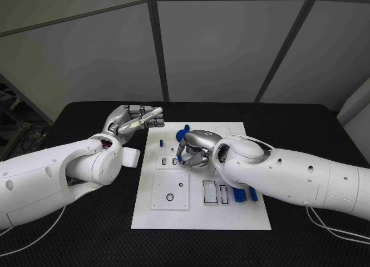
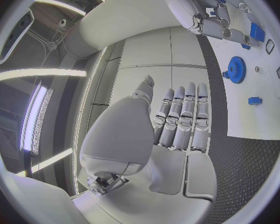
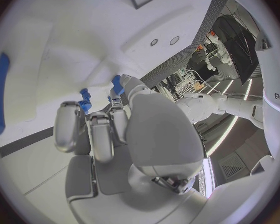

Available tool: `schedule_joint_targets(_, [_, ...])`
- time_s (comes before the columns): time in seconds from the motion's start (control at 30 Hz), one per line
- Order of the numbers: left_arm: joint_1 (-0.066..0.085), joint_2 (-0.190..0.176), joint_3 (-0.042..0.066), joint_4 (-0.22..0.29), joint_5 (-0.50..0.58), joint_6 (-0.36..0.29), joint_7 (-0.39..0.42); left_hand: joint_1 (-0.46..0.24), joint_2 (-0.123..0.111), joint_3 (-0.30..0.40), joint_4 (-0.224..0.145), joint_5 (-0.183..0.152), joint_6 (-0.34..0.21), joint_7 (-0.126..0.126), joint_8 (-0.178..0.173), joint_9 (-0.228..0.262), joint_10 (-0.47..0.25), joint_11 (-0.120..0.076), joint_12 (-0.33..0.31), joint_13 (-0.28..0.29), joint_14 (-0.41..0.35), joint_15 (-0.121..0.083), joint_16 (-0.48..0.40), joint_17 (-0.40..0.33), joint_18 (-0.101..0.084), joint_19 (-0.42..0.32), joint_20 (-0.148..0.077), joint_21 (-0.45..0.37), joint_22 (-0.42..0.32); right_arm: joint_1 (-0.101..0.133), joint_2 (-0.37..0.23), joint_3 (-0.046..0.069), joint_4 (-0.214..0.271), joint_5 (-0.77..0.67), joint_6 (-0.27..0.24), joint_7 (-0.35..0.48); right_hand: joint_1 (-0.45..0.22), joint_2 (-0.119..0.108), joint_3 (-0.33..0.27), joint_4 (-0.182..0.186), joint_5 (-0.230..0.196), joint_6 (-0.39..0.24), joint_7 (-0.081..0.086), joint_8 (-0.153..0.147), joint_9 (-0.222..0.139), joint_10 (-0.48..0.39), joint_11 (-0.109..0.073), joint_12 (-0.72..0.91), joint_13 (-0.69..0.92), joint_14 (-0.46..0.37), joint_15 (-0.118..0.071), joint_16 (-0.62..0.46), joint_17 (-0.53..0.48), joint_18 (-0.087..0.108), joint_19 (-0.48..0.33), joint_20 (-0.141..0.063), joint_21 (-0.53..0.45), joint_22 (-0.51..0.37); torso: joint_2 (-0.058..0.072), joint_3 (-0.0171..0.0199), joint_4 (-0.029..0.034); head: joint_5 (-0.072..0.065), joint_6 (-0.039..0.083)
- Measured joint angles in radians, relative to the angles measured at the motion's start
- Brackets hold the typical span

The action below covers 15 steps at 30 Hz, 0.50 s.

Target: Assemble the parts on the task board

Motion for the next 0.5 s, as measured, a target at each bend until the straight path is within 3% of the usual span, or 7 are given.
schedule_joint_targets(0.5, [0.000,-0.001,0.000,0.000,0.000,0.001,-0.001,0.000,0.000,0.000,0.000,0.000,0.000,0.000,0.000,0.000,0.000,0.000,0.000,0.000,0.000,0.000,0.000,0.001,0.000,0.000,0.000,0.000,0.000,0.001,0.005,0.001,-0.009,-0.009,0.017,-0.005,-0.012,-0.012,0.000,0.000,0.005,0.003,-0.003,0.001,0.001,0.000,0.000,0.000,0.000,0.000,0.000,0.000,0.000,0.000,0.000,0.000,0.000,-0.004,0.000,-0.0001,-0.0001,0.002,-0.003])
